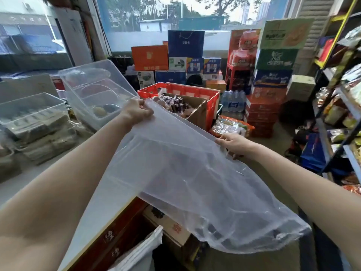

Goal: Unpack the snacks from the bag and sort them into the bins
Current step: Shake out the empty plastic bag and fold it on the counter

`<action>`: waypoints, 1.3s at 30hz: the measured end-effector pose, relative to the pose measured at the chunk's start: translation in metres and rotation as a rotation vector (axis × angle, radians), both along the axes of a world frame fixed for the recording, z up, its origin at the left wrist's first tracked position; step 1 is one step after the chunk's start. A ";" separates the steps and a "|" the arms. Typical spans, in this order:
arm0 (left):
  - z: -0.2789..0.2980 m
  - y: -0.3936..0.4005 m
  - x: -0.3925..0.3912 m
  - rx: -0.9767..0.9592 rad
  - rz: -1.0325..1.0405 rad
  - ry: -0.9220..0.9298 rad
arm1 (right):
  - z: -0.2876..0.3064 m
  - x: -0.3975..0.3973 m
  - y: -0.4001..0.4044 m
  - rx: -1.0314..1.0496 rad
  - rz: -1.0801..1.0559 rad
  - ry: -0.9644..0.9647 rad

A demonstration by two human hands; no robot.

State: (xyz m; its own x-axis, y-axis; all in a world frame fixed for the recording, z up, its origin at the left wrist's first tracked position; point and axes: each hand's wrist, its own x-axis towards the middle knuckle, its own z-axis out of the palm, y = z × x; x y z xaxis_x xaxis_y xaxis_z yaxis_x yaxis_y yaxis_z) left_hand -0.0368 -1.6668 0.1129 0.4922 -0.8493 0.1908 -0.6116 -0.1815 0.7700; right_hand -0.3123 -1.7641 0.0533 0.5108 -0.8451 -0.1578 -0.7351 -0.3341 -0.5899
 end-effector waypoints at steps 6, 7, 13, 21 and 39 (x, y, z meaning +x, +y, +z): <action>-0.012 0.039 0.099 -0.055 0.366 0.075 | -0.013 0.094 -0.006 -0.061 0.345 0.317; -0.016 0.048 0.114 -0.054 0.431 0.060 | -0.015 0.111 -0.012 -0.079 0.338 0.268; -0.080 0.097 0.204 -0.061 0.771 0.171 | -0.001 0.233 -0.060 0.007 0.378 -0.149; -0.138 0.139 0.278 0.018 1.136 0.066 | -0.079 0.420 -0.087 -0.199 0.820 0.207; -0.311 0.081 0.175 0.998 0.336 0.044 | -0.221 0.379 -0.121 0.209 0.635 0.471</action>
State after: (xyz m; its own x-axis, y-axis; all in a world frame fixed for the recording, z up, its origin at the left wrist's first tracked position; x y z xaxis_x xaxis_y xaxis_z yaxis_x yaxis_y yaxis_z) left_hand 0.1379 -1.5855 -0.1978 0.7210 -0.4302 -0.5432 -0.3878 -0.9002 0.1982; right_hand 0.0662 -1.8847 -0.1676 0.7232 -0.3459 -0.5978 -0.6288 -0.6878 -0.3627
